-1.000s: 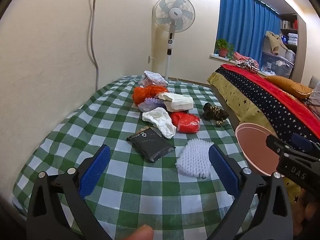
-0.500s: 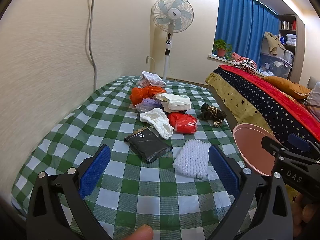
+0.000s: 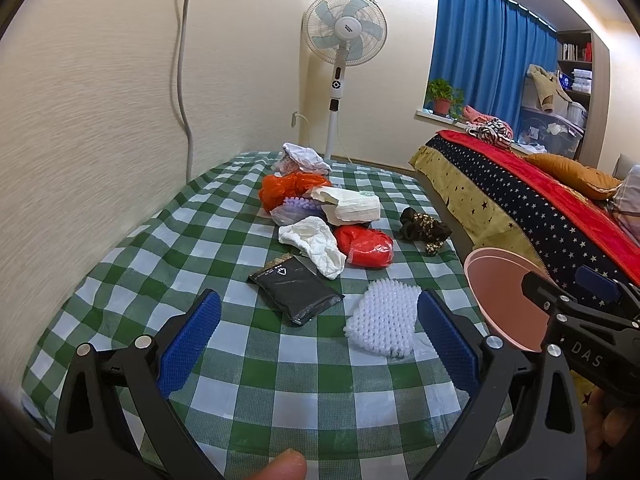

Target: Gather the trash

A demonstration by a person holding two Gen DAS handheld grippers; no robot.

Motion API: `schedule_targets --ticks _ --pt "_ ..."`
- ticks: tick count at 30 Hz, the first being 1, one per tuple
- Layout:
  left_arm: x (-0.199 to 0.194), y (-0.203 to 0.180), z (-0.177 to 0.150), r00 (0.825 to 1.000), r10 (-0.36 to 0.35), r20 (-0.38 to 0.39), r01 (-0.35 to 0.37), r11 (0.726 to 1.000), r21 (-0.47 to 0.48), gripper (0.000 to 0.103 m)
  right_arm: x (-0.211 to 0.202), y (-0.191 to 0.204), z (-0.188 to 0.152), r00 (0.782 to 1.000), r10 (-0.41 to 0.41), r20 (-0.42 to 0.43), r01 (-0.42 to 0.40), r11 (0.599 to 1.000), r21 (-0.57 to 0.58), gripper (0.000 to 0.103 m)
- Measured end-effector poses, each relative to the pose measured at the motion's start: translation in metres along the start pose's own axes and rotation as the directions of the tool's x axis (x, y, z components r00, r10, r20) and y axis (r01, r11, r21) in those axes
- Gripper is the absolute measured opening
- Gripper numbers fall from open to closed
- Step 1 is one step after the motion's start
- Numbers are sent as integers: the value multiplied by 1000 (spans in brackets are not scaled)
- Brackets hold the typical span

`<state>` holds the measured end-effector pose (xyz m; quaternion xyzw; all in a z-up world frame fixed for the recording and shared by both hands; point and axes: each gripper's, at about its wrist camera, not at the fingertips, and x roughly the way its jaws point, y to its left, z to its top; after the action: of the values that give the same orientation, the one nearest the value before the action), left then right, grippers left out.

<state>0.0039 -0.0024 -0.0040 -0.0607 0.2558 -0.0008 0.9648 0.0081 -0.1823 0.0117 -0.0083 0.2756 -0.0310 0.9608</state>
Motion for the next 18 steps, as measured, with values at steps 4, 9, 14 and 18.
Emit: schedule_targets --ticks 4,9,14,18 --pt "0 -1 0 1000 0 0 0 1000 0 95 0 0 0 1000 1 -1 -1 1000 -1 84" --pt "0 -1 0 1000 -1 0 1 1000 -1 95 0 1 0 1000 2 2 -2 1000 -6 84" --pt "0 -1 0 1000 -1 -1 1 1000 -1 95 0 1 0 1000 2 1 -2 1000 -4 84" --pt "0 -1 0 1000 0 0 0 1000 -2 95 0 1 0 1000 2 1 -2 1000 -5 84"
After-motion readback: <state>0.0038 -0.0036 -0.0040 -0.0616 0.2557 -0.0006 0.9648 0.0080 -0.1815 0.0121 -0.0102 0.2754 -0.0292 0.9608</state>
